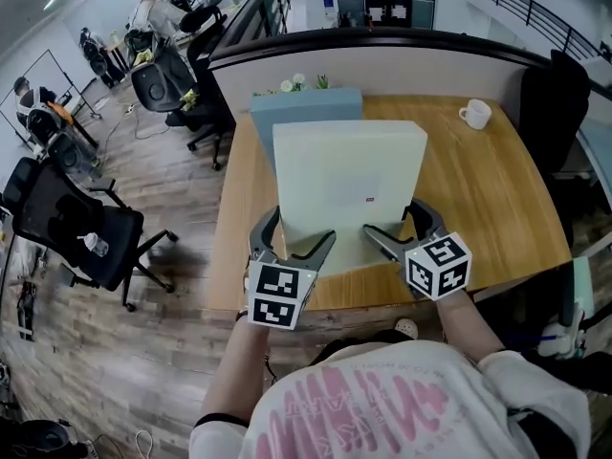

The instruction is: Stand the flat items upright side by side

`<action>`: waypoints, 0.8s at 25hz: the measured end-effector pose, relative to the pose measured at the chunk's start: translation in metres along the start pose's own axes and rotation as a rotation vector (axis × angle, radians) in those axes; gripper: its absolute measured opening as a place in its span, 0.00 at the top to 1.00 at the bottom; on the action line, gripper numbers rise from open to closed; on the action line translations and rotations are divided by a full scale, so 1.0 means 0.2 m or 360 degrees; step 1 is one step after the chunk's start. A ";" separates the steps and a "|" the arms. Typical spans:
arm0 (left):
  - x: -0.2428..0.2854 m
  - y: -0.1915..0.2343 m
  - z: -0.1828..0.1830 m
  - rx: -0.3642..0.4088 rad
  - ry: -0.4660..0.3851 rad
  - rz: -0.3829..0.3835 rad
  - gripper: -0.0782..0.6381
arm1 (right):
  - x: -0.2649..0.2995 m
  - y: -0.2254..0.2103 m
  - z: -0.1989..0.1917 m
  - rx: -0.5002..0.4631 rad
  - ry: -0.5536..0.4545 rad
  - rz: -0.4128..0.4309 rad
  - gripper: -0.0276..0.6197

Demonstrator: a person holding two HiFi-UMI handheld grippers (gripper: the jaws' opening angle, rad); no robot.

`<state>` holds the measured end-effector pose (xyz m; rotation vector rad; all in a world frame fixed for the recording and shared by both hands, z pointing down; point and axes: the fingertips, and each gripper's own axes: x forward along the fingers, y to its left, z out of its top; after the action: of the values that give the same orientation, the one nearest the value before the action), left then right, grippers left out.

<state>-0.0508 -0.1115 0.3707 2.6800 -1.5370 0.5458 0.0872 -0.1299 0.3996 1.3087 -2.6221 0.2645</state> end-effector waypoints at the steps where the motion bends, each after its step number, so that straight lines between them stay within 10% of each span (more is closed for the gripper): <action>1: -0.01 0.02 -0.02 -0.0029 0.0010 0.0005 0.30 | 0.02 0.02 -0.01 -0.0020 0.0018 -0.0006 0.29; 20: 0.26 0.32 -0.21 -0.0276 -0.0083 -0.0023 0.28 | 0.36 0.00 -0.06 -0.0119 0.0159 -0.0190 0.30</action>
<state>-0.0934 -0.1812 0.4156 2.5918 -1.4995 0.3275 0.0464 -0.1813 0.4299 1.3834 -2.4372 0.2054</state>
